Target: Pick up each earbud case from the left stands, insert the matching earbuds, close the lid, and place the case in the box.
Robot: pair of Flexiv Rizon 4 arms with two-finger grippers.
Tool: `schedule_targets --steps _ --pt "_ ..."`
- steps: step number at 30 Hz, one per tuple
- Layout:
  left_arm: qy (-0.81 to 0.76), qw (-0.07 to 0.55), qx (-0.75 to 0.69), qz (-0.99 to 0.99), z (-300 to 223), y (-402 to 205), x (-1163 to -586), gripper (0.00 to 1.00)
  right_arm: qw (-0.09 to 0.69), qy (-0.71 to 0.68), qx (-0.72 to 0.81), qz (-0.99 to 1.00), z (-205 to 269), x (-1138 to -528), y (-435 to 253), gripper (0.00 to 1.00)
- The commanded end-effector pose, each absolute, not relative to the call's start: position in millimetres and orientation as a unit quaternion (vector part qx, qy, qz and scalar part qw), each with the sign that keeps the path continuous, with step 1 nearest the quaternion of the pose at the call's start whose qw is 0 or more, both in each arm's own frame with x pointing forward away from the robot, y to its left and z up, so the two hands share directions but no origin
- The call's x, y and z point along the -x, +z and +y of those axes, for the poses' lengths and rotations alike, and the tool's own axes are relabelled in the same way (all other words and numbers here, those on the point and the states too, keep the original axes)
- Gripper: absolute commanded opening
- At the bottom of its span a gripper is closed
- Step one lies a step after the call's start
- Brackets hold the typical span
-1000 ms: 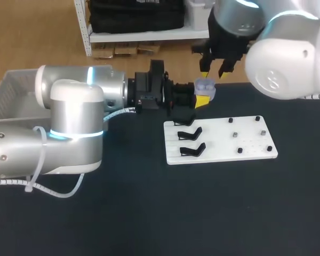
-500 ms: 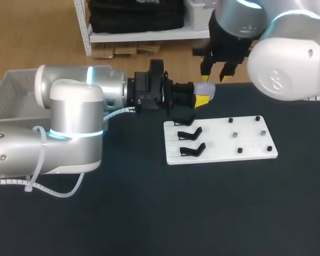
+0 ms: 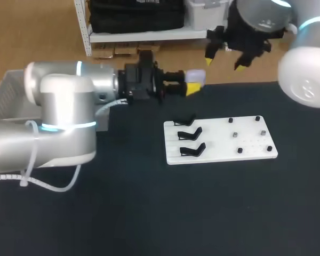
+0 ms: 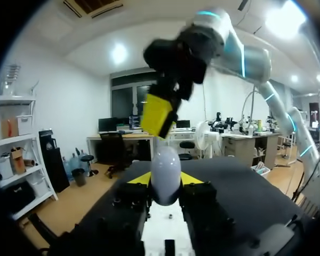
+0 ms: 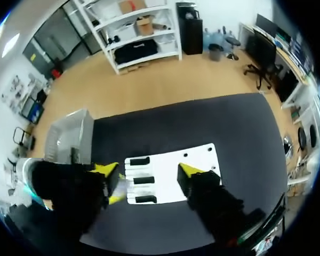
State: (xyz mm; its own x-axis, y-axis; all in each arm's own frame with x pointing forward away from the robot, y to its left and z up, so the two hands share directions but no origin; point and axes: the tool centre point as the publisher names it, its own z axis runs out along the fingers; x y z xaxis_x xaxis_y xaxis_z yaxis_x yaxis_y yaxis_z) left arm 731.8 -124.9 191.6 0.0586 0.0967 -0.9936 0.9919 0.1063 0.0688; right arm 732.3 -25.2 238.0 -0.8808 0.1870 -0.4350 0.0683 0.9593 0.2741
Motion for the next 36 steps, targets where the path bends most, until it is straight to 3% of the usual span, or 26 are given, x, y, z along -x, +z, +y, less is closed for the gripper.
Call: schedule_targets --steps 1,9,23,36 --pt "-0.403 0.539 -0.501 0.544 -84 206 -728 0.0 0.286 0.137 -0.091 0.944 -42 -718 230 1.0" --pt "-0.361 0.566 -0.476 0.568 -3 216 -757 0.0 0.272 0.147 -0.127 0.942 -53 -704 207 1.0" --pt "-0.317 0.546 -0.455 0.628 129 200 -816 0.0 0.267 0.155 -0.14 0.941 -51 -699 201 1.0" --pt "-0.314 0.495 -0.427 0.688 192 127 -848 0.0 0.267 0.155 -0.14 0.941 -51 -699 201 1.0"
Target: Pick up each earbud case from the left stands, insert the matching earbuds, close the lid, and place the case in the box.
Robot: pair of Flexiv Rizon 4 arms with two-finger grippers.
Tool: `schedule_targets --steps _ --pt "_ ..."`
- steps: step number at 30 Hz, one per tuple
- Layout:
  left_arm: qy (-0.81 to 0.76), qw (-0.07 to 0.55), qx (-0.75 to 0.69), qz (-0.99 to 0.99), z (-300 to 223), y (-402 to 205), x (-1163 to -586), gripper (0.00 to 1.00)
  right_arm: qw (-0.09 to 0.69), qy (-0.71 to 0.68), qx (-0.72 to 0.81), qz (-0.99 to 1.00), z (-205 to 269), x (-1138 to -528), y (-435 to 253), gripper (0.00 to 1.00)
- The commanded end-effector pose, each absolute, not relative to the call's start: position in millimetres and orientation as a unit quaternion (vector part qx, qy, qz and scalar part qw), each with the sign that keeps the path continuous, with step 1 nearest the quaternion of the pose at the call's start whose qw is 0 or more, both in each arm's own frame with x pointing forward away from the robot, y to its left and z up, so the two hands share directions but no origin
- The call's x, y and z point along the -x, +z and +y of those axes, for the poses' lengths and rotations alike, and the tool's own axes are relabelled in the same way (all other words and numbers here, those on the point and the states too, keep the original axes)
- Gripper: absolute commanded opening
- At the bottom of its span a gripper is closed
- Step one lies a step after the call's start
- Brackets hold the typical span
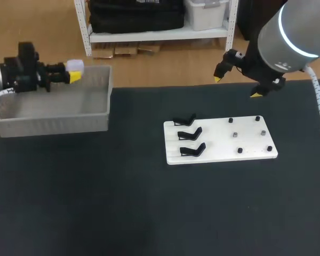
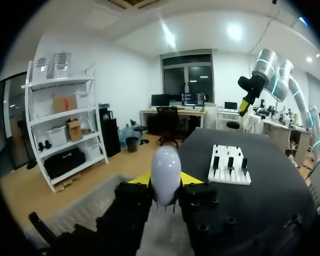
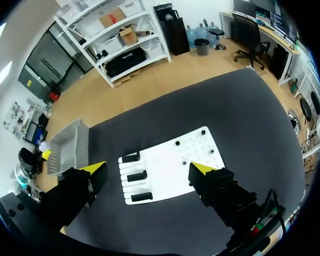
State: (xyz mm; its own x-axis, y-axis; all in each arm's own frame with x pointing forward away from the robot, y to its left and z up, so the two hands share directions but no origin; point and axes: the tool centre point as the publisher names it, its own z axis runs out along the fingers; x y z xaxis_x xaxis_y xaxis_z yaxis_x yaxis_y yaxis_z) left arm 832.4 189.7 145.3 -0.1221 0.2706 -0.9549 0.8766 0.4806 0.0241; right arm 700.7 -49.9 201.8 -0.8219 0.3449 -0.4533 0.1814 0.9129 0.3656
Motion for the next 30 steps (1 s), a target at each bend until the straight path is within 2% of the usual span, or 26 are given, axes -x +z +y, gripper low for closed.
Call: schedule_targets --steps 1,8,9,10,11,23,30 --pt "-0.317 0.488 -0.427 0.692 193 120 -850 0.0 0.267 0.155 -0.14 0.941 -51 -699 201 1.0" --pt "-0.331 0.448 -0.421 0.716 198 86 -851 0.0 0.267 0.155 -0.14 0.941 -51 -699 201 1.0" --pt "-0.33 0.444 -0.421 0.719 198 84 -850 0.16 0.267 0.155 -0.14 0.941 -51 -699 201 1.0" --pt "-0.333 0.441 -0.418 0.721 199 84 -849 0.51 0.267 0.155 -0.14 0.941 -51 -699 201 1.0" --pt "-0.333 0.441 -0.418 0.721 199 84 -848 1.0 0.267 0.155 -0.14 0.941 -51 -699 201 1.0" --pt "-0.317 0.433 -0.413 0.736 186 116 -818 1.0 0.267 0.155 -0.14 0.941 -51 -699 201 1.0" --pt "-0.317 0.43 -0.406 0.741 156 131 -782 1.0 0.308 0.207 -0.033 0.928 -53 -694 207 1.0"
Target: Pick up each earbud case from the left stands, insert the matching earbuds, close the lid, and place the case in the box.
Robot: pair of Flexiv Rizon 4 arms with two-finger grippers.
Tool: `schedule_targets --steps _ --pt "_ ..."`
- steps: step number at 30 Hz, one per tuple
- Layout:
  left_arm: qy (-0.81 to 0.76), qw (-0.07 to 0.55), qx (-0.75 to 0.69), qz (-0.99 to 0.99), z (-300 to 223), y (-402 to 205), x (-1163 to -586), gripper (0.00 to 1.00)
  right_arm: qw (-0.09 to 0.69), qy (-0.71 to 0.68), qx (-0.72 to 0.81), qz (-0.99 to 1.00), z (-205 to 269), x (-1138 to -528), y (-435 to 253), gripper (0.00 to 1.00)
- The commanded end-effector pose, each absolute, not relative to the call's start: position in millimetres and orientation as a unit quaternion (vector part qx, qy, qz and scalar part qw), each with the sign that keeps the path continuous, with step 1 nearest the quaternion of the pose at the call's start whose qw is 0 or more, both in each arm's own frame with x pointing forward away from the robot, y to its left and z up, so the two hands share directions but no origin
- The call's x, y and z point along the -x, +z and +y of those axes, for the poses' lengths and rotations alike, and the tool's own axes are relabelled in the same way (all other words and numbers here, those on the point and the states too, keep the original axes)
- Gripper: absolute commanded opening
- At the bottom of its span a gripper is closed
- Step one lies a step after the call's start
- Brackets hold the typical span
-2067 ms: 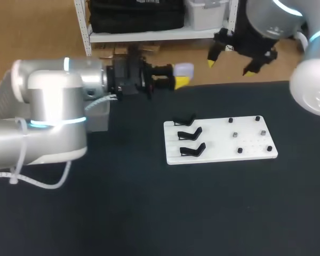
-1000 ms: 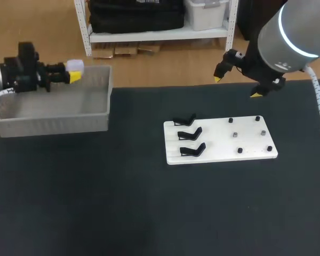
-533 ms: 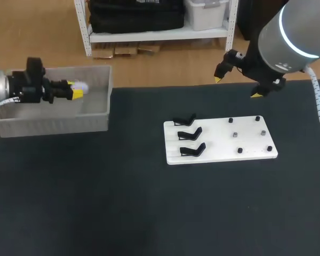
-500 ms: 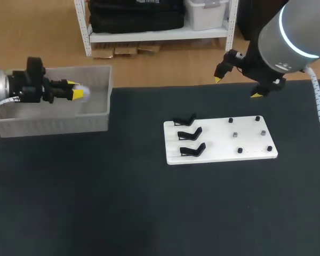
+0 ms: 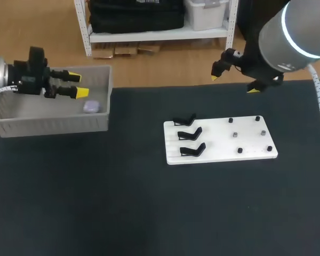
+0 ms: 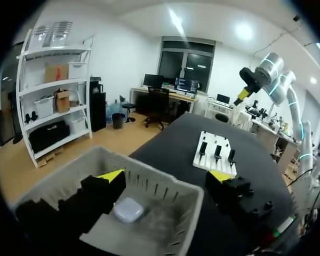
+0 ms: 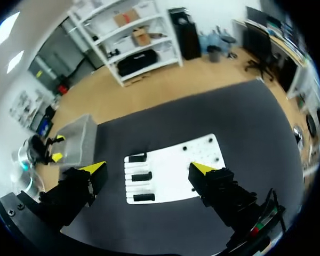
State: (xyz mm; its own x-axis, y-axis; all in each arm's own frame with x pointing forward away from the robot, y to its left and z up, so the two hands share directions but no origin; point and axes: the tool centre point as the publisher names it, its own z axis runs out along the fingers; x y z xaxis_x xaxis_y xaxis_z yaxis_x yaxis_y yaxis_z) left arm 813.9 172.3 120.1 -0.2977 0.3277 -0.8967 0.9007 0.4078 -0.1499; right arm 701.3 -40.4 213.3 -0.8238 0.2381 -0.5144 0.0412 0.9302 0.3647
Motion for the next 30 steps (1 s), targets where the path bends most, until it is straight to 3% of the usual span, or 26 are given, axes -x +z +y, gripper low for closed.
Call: schedule_targets --steps 1,19,30 --pt "-0.317 0.43 -0.406 0.741 153 132 -779 1.0 0.308 0.211 -0.027 0.927 -54 -694 207 1.0" --pt "-0.319 0.399 -0.414 0.753 91 136 -717 1.0 0.327 0.21 0.108 0.915 -116 -662 202 1.0" --pt "-0.319 0.399 -0.414 0.753 91 136 -717 1.0 0.327 0.21 0.108 0.915 -116 -662 202 1.0"
